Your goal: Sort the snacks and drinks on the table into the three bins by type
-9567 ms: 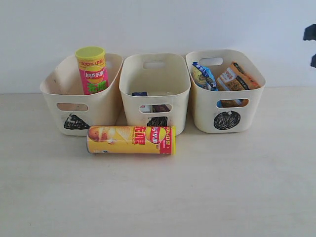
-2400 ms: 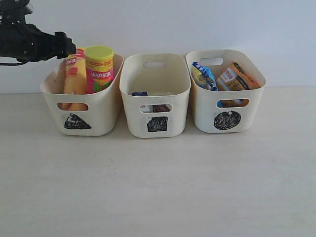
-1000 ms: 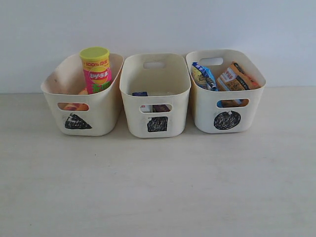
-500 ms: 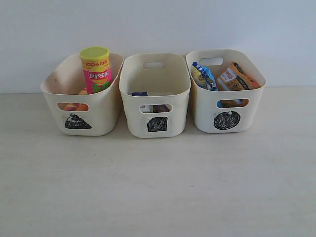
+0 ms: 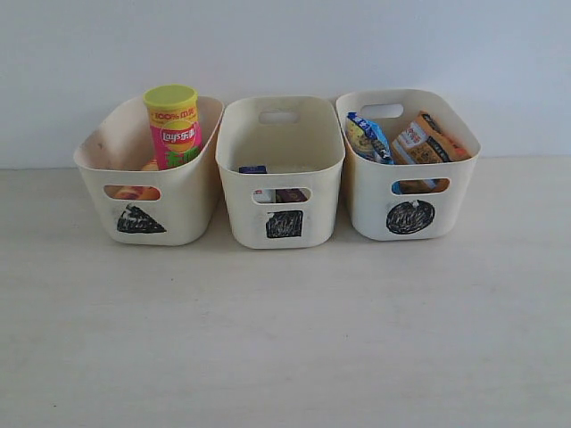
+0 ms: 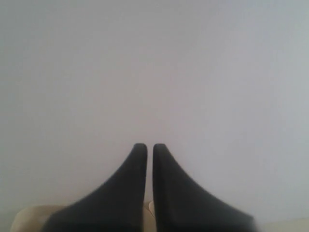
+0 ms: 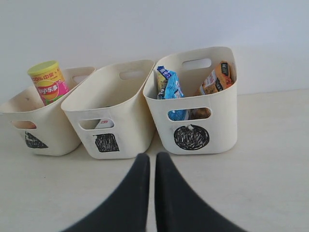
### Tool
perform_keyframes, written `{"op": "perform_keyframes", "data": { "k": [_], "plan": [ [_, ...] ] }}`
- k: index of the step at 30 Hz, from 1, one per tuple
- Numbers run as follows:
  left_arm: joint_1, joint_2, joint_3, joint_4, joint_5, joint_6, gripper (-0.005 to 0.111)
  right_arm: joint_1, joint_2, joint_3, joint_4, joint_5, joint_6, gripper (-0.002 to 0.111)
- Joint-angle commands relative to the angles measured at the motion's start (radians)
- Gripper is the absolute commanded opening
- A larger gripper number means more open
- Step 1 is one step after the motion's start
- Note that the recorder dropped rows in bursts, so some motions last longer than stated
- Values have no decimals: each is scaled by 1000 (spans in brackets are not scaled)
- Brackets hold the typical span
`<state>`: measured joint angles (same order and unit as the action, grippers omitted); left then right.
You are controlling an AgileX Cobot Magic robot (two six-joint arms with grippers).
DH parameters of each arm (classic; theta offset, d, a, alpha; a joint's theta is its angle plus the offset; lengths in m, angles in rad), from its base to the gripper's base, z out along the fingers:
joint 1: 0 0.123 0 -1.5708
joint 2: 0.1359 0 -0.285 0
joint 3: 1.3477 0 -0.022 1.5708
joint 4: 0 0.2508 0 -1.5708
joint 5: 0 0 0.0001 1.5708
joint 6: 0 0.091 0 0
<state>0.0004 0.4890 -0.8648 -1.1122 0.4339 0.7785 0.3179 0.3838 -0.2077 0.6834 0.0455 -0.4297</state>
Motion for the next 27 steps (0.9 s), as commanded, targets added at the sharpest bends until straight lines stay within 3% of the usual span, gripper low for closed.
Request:
{"op": "perform_keyframes", "data": {
  "k": [1,7,8,11,13,15,27],
  "plan": [
    [4,-4,3,-2,-15,0,4,1,-2,1,-5,-5,2,0],
    [4,-4,33,48,-28,-28,4,1,-2,1,-5,-5,2,0],
    [4,-4,43,171,-28,-138,4,1,-2,1,-5,-5,2,0],
    [4,-4,74,692,-29,-769,4,1,-2,1,-5,-5,2,0],
    [4,-4,115,929,-45,-1034,4,1,-2,1,-5,-5,2,0],
    [4,-4,164,997,-92,-1038,4,1,-2,1,-5,-5,2,0],
    [4,-154,431,999,-181,-744,4,1,-2,1,-5,-5,2,0]
  ]
}}
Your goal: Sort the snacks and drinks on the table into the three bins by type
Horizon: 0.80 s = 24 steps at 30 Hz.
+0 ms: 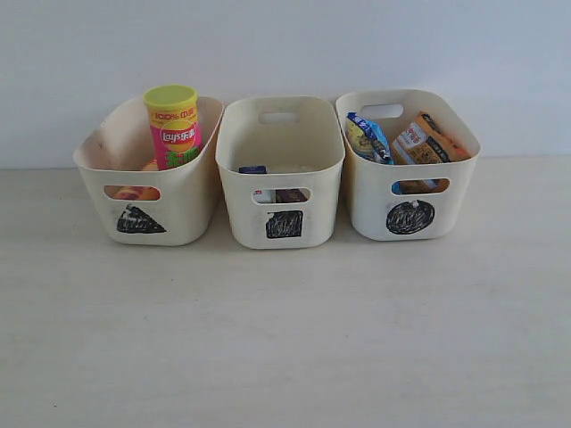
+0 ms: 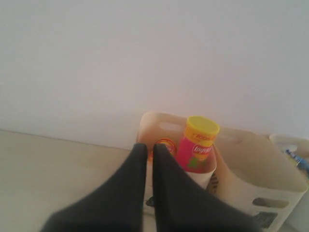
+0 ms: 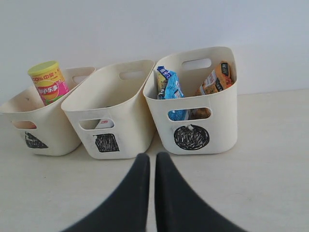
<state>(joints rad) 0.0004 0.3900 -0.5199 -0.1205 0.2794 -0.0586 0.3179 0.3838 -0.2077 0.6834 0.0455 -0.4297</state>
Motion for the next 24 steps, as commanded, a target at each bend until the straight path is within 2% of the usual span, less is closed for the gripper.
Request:
{"op": "perform_keyframes", "data": {
  "k": [1,14,23,24],
  "plan": [
    [4,-77,113,7,-29,101,4,1,-2,1,-5,-5,2,0],
    [4,-386,405,7,-90,102,4,1,-2,1,-5,-5,2,0],
    [4,-390,520,7,-109,102,4,1,-2,1,-5,-13,2,0],
    [4,-390,520,7,-70,102,4,1,-2,1,-5,-13,2,0]
  ]
}}
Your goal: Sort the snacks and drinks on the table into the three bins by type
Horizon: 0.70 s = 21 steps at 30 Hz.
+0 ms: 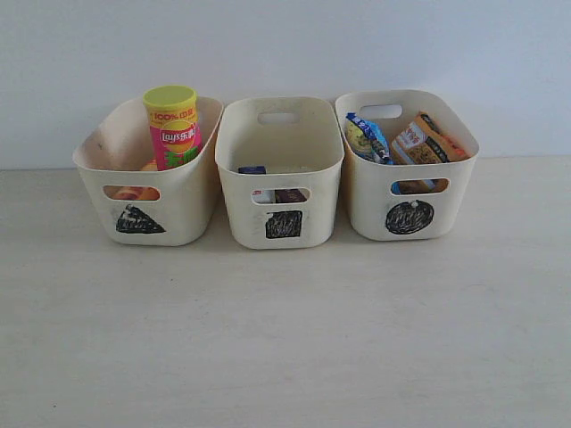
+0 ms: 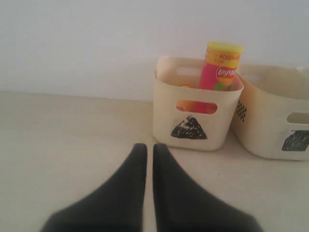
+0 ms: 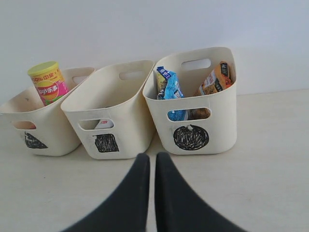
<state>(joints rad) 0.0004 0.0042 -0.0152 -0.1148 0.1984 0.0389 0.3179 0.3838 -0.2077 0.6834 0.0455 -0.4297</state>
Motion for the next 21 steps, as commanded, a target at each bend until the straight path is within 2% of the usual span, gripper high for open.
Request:
{"op": "perform_keyframes", "data": {
  "k": [1,6,16,21],
  "plan": [
    [4,-4,15,1,32,10,4,1,-2,1,-5,-13,2,0],
    [4,-4,15,1,40,60,4,1,-2,1,-5,-15,2,0],
    [4,-4,15,1,38,59,4,1,-2,1,-5,-15,2,0],
    [4,-4,15,82,38,59,4,1,-2,1,-5,-15,2,0]
  ]
}}
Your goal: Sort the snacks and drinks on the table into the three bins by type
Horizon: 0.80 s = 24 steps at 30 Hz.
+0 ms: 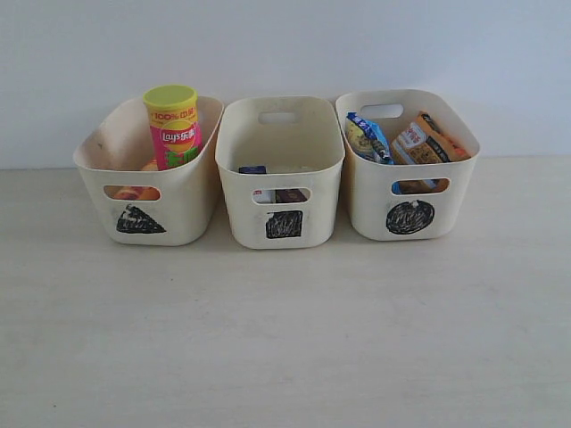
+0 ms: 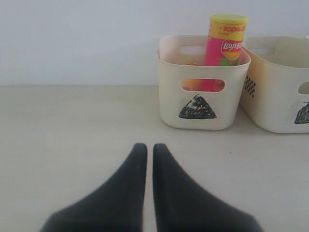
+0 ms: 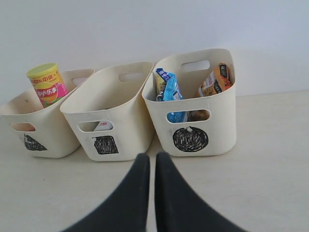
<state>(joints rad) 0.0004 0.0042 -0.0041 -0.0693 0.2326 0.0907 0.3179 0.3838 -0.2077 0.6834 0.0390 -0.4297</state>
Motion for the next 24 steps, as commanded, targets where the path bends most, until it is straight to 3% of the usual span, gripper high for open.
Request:
{"op": "perform_keyframes", "data": {
  "k": [1,24],
  "plan": [
    [4,-4,4,37,4,8,4,1,-2,1,-5,-8,2,0],
    [4,-4,4,29,-1,8,4,1,-2,1,-9,-39,2,0]
  ]
}}
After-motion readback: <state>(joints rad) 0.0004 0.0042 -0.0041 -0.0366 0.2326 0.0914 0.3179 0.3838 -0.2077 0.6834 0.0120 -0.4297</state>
